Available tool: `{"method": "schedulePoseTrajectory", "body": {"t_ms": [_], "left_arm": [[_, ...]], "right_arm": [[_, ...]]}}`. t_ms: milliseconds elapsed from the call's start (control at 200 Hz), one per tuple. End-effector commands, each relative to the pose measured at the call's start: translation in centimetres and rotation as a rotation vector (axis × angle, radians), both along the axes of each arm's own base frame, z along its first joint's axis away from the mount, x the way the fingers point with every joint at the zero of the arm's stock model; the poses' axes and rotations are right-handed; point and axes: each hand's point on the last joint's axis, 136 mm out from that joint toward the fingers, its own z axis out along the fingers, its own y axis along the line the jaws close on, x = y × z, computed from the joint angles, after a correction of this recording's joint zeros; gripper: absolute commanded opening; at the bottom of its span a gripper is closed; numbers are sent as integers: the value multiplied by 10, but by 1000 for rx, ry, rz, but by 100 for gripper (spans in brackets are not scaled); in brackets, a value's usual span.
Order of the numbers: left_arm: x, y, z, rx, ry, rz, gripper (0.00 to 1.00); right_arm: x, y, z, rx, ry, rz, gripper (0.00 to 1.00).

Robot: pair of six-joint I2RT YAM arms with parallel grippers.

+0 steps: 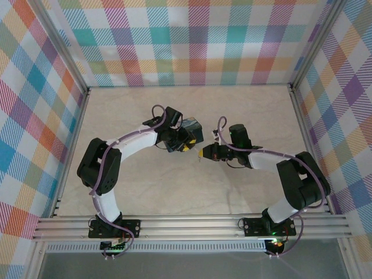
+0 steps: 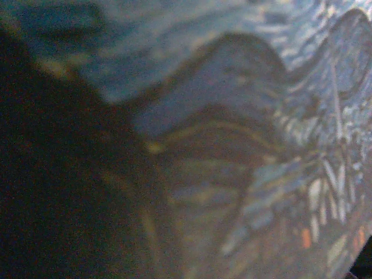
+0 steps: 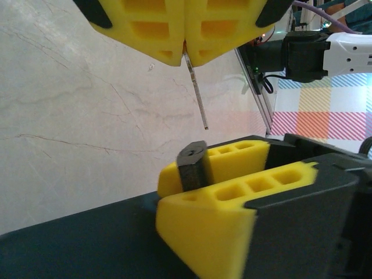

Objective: Unlock the padlock with the key

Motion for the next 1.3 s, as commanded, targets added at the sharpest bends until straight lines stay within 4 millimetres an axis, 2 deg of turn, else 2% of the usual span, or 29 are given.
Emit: {"method": "schedulePoseTrajectory", "body": {"t_ms": [0,320,430,765,845,1295], "left_arm": [[4,-3,31,-87,-54,2,10],[3,0,34,-90,-59,5,9],[3,2,32,-86,-57,11,9],[8,16,21,-66,-37,55,7],[15,16,27,-98,-67,67,7],[10,16,39,-126,-83,46,6]], "right_arm": [[5,5,2,5,-11,8,0],[13,10,4,33,-16,5,0],[12,12,10,55,-32,22,0],[7,12,8,43,-21,39,0],[4,12,9,43,-24,42,0],[19,34,17,59,-40,58,0]]}}
